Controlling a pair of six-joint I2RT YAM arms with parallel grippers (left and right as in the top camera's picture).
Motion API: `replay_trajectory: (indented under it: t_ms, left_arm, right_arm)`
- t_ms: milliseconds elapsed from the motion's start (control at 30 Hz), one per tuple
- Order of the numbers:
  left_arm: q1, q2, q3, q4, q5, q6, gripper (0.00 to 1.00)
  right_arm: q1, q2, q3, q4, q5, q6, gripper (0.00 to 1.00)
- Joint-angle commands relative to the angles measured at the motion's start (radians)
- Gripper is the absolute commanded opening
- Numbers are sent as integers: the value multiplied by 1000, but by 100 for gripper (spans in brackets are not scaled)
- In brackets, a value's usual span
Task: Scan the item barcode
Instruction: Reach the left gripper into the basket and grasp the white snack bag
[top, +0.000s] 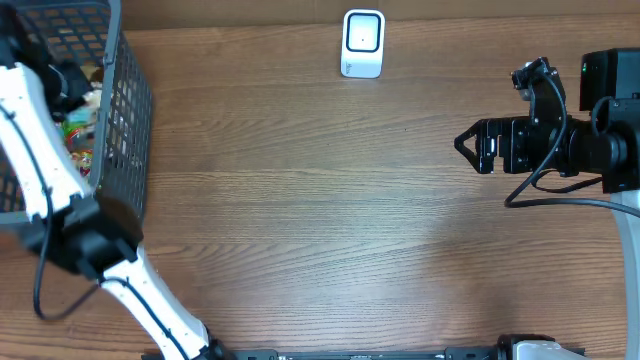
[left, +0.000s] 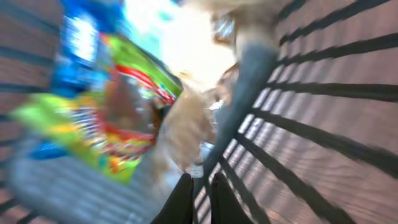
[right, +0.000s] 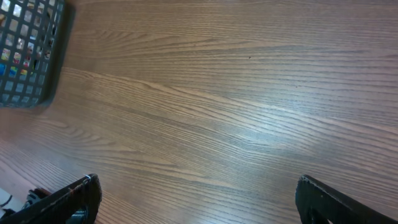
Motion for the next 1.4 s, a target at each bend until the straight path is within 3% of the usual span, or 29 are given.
replay_trajectory:
  t_ms: [0,167,200,300,367,533,1233,1367]
  left_arm:
    - [-7,-144,10,-4,-44,-26,4]
    - [-7,-199,10,-2,-44,-29,4]
    - [-7,-195,9,-2,-45,-27,10]
    - [-7,-159,8,11,-44,5,45]
    - [-7,-126,8,28,-44,23,61]
    - [-5,-17,8,76,-41,45,78]
    - [-8,391,8,56,1,103,76]
    - [-10,427,1,58,1,103,70]
  right_arm:
    - [2,-12,27,2,-8,2,100]
    - [2,-12,27,3,-8,2,100]
    - [2,-12,27,5,-8,2,100]
    - [2,-12,27,9,-8,2,100]
    - [2,-12,27,9,-8,2,100]
    - [2,-12,27,6,-8,2,100]
    - [2,-11,27,-9,-8,2,100]
    - [2,-12,27,-9,-8,3,100]
